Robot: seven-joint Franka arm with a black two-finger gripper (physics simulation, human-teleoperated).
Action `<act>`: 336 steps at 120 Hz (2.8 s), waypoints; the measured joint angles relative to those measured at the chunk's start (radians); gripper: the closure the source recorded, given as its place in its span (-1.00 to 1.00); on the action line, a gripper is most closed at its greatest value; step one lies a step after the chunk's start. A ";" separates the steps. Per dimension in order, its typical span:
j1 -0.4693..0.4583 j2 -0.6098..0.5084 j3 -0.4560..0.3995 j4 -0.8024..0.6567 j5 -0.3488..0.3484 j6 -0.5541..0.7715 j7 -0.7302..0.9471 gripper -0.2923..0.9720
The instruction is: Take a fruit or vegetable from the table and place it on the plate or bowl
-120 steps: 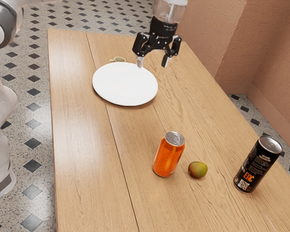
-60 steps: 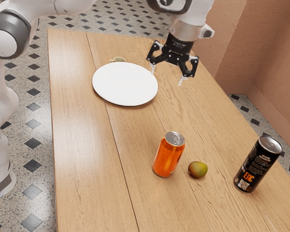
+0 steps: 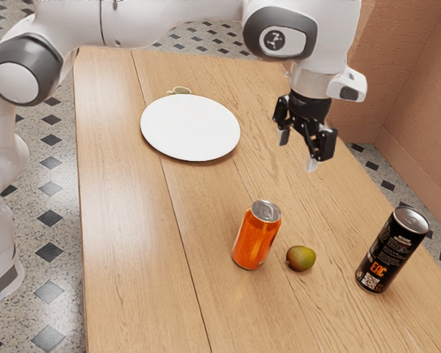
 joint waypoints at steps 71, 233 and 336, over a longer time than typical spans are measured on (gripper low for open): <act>0.002 0.102 0.001 -0.143 -0.175 0.183 0.327 -0.54; 0.029 0.191 0.011 -0.254 -0.272 0.332 0.503 -0.54; 0.026 0.226 0.002 -0.280 -0.277 0.447 0.524 -0.54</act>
